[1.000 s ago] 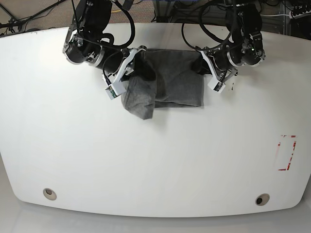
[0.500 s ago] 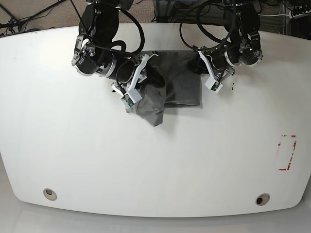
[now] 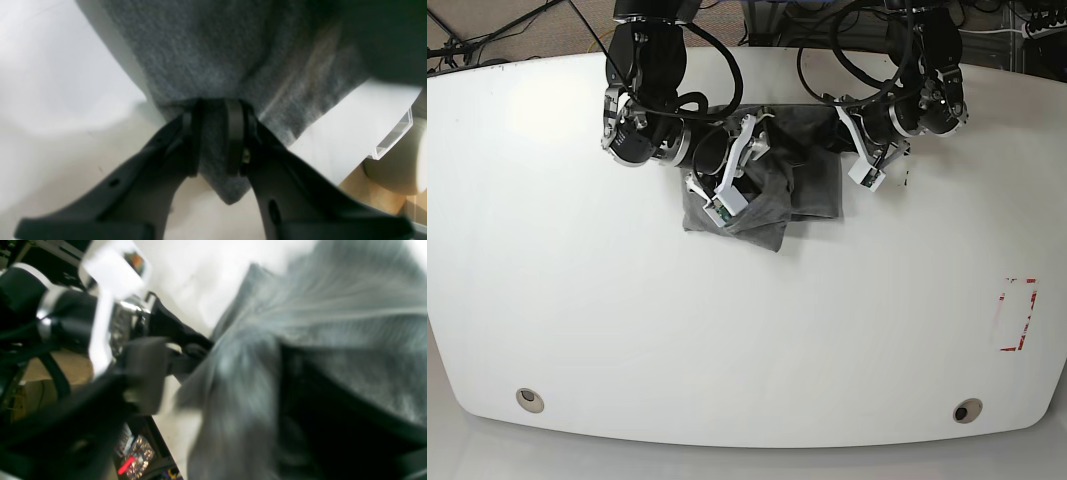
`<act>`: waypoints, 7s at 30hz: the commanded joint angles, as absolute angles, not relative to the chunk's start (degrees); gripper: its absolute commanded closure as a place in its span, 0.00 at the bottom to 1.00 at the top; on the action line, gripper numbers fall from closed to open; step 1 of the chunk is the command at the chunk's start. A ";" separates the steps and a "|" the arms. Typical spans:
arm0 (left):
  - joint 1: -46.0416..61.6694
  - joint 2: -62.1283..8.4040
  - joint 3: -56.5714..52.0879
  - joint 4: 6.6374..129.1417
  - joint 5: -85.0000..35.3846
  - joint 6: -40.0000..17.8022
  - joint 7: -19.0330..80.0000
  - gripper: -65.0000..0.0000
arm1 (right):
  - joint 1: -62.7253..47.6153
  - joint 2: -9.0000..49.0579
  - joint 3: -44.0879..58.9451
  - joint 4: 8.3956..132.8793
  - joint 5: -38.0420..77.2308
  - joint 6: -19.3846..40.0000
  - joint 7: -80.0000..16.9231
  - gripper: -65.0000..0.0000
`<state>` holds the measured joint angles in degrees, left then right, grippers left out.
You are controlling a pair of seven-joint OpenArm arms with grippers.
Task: Fold the T-shirt properly
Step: 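Fold the strip end near the right gripper inward over the left fold, then press and tuck the folded bundle with the right gripper, then grasp the folded shirt with both grippers and rotate it, then carry the folded shirt with the left gripper to the table edge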
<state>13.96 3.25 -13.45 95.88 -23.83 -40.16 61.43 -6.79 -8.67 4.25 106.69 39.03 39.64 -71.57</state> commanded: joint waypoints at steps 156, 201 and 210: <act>-3.03 -10.42 0.40 108.79 -8.84 -32.48 57.98 0.63 | -3.03 7.16 -5.05 101.58 29.49 40.00 -55.16 0.75; 6.55 -29.49 -27.56 73.89 3.56 -40.00 37.58 0.34 | -6.11 12.35 5.49 104.92 34.77 40.00 -55.34 0.75; 6.55 -34.77 -33.63 70.02 3.47 -40.00 34.77 0.34 | -6.64 13.23 5.41 108.09 34.42 40.00 -55.25 0.75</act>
<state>6.92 -33.34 -32.38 68.20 2.79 -39.94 33.52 -7.20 12.58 5.26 105.75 33.32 39.66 -56.73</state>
